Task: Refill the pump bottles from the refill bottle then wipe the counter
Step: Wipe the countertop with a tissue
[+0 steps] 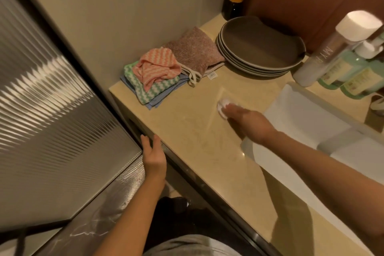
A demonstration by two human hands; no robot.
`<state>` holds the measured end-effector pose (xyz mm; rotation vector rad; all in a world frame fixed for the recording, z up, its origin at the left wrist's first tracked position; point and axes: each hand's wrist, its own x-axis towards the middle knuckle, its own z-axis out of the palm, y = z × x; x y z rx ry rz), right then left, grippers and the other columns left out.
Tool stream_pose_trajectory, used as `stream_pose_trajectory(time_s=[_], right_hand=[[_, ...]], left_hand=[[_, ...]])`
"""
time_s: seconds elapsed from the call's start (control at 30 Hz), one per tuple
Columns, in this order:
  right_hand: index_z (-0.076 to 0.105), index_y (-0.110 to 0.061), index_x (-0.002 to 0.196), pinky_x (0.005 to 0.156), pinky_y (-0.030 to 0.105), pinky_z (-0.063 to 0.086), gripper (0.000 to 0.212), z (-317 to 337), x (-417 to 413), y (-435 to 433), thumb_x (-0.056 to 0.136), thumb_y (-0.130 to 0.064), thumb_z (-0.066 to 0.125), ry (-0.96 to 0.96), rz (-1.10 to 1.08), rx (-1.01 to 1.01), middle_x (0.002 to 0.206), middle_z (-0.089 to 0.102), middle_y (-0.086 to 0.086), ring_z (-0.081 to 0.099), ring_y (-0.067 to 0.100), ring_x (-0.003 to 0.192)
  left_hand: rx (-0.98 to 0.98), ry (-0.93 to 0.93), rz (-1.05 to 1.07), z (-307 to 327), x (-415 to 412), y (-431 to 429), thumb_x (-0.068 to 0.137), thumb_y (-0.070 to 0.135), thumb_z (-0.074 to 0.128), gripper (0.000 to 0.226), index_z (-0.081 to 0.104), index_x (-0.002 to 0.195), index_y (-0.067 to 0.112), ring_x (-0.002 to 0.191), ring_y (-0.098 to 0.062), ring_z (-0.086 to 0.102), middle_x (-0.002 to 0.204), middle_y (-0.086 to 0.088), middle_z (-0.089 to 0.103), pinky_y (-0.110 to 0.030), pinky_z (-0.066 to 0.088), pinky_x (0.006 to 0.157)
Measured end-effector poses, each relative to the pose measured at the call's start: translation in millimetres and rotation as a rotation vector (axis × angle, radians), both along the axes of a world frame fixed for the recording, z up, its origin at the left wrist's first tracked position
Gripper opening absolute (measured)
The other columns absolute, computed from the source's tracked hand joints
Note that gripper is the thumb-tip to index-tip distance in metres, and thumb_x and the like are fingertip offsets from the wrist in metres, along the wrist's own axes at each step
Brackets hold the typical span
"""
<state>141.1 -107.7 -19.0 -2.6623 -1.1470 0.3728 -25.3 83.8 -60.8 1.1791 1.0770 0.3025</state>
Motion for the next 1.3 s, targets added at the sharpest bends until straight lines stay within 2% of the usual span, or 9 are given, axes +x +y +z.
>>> stream_pose_trajectory(time_s=[0.13, 0.27, 0.47, 0.67, 0.77, 0.9, 1.0, 1.13, 1.3], right_hand=[[0.052, -0.013, 0.126, 0.087, 0.036, 0.042, 0.034, 7, 23, 41, 0.096, -0.007, 0.037, -0.078, -0.27, -0.05, 0.122, 0.056, 0.016, 0.055, 0.034, 0.106], [0.054, -0.009, 0.119, 0.08, 0.032, 0.039, 0.031, 0, 0, 83, 0.094, -0.004, 0.037, -0.054, -0.404, 0.048, 0.115, 0.059, 0.018, 0.055, 0.032, 0.103], [0.036, -0.016, 0.142, 0.105, 0.038, 0.037, 0.052, -42, -85, 107, 0.093, 0.0, 0.045, 0.061, -0.178, 0.339, 0.148, 0.035, 0.01, 0.038, 0.027, 0.133], [0.059, -0.008, 0.123, 0.094, 0.03, 0.048, 0.038, -43, -140, 70, 0.087, -0.015, 0.045, -0.095, -0.146, 0.372, 0.128, 0.058, 0.01, 0.053, 0.02, 0.121], [0.057, -0.013, 0.127, 0.099, 0.03, 0.045, 0.049, -56, -163, 36, 0.08, -0.007, 0.067, -0.109, -0.221, 0.359, 0.135, 0.053, 0.006, 0.048, 0.015, 0.125], [0.045, -0.023, 0.135, 0.109, 0.021, 0.027, 0.049, -43, -192, -20, 0.088, -0.013, 0.055, -0.19, -0.484, 0.347, 0.142, 0.042, -0.002, 0.038, 0.008, 0.13], [0.051, -0.019, 0.133, 0.101, 0.036, 0.043, 0.048, -38, -200, -62, 0.087, -0.006, 0.059, -0.24, -0.806, 0.269, 0.142, 0.044, 0.001, 0.048, 0.019, 0.125], [0.059, -0.015, 0.123, 0.09, 0.033, 0.045, 0.032, -32, -193, -75, 0.093, -0.007, 0.051, -0.151, -1.234, 0.227, 0.136, 0.052, 0.007, 0.055, 0.029, 0.116], [0.047, -0.016, 0.131, 0.079, 0.03, 0.048, 0.045, -30, -172, -3, 0.09, 0.0, 0.048, -0.14, -1.189, 0.194, 0.141, 0.044, 0.003, 0.057, 0.022, 0.105]], left_hand=[[0.03, -0.018, 0.021, -2, -3, 5, 0.103, 0.027, 0.036, 0.062, -0.001, 0.152, 0.019, 0.145, -0.014, 0.013, 0.159, 0.002, 0.009, -0.03, 0.012, 0.118], [0.141, 0.004, -0.02, 0, -2, 14, 0.102, 0.032, 0.038, 0.062, 0.003, 0.152, 0.021, 0.146, -0.015, 0.012, 0.159, 0.003, 0.009, -0.039, 0.014, 0.12], [0.44, 0.089, -0.258, 12, 17, 10, 0.102, 0.033, 0.034, 0.047, 0.032, 0.147, 0.018, 0.147, -0.013, 0.0, 0.159, 0.004, 0.01, -0.038, 0.001, 0.119], [0.77, 0.027, -0.675, 19, 39, -5, 0.103, 0.036, 0.027, 0.042, 0.046, 0.139, 0.025, 0.145, -0.007, -0.01, 0.158, 0.011, 0.015, -0.039, -0.014, 0.116], [0.848, -0.048, -0.953, 20, 50, -16, 0.103, 0.036, 0.023, 0.043, 0.053, 0.132, 0.027, 0.144, -0.004, -0.006, 0.154, 0.014, 0.025, -0.038, -0.017, 0.115], [0.923, -0.191, -1.335, 17, 65, -34, 0.101, 0.015, 0.032, 0.038, 0.054, 0.129, 0.027, 0.145, -0.005, -0.002, 0.151, 0.014, 0.031, -0.038, -0.016, 0.115], [1.006, -0.267, -1.648, 16, 74, -47, 0.089, -0.006, 0.036, 0.058, 0.043, 0.139, 0.024, 0.145, -0.006, -0.006, 0.155, 0.011, 0.023, -0.037, -0.021, 0.113], [1.19, -0.292, -1.876, 17, 90, -62, 0.086, -0.011, 0.031, 0.066, 0.036, 0.143, 0.023, 0.146, -0.007, -0.008, 0.156, 0.01, 0.022, -0.041, -0.022, 0.112], [1.29, -0.282, -1.969, 21, 98, -65, 0.08, -0.012, 0.035, 0.069, 0.044, 0.139, 0.023, 0.146, -0.007, -0.003, 0.149, 0.004, 0.039, -0.045, -0.019, 0.114]])
